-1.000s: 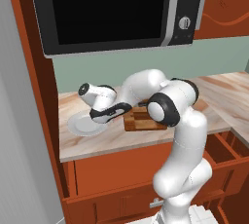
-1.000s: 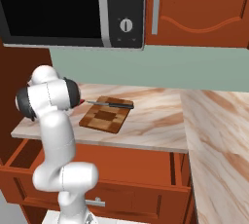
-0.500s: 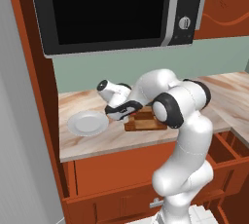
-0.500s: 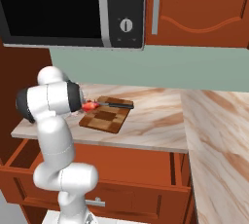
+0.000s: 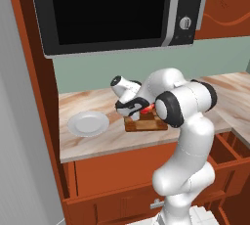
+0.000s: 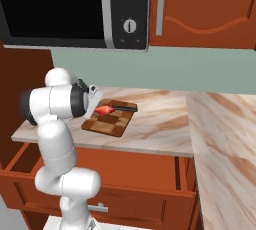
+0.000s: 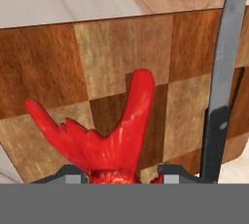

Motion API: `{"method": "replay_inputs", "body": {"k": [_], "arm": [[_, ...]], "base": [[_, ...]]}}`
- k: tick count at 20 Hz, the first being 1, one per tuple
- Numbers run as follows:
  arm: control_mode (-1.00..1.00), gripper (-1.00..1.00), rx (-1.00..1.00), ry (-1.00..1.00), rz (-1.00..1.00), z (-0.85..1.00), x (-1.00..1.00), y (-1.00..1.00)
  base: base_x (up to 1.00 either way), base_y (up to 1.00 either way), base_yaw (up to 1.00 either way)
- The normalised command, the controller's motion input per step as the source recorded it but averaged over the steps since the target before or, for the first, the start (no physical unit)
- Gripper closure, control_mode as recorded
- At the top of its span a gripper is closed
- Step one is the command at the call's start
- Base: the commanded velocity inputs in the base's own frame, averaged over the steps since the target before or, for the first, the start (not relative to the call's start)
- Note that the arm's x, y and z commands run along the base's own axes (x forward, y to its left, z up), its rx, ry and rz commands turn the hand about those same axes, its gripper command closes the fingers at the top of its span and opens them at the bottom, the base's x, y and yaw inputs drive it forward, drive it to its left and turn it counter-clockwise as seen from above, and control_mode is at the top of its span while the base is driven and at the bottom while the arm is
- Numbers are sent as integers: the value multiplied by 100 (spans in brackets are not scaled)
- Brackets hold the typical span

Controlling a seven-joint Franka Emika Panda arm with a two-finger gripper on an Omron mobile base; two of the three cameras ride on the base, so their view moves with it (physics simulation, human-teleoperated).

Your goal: Pick up the knife from the drawer and place it on the cutting board. Then place the meat from the plate to the cutting board.

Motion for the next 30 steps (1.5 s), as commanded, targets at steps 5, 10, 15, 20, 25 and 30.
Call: {"method": "replay_inputs", "body": {"k": [5,10,15,20,25,30], "arm": [[-100,100,0,0,0,0,3,-24],[-100,100,0,0,0,-1,3,-29],[-100,100,0,0,0,0,0,-21],[-100,100,0,0,0,-1,0,-14],[-100,-100,1,0,0,0,0,-1],[-100,-100,0,0,0,0,0,0]], "base": [[0,0,0],[0,0,0],[0,0,0],[0,0,0],[0,0,0],[0,0,0]]}}
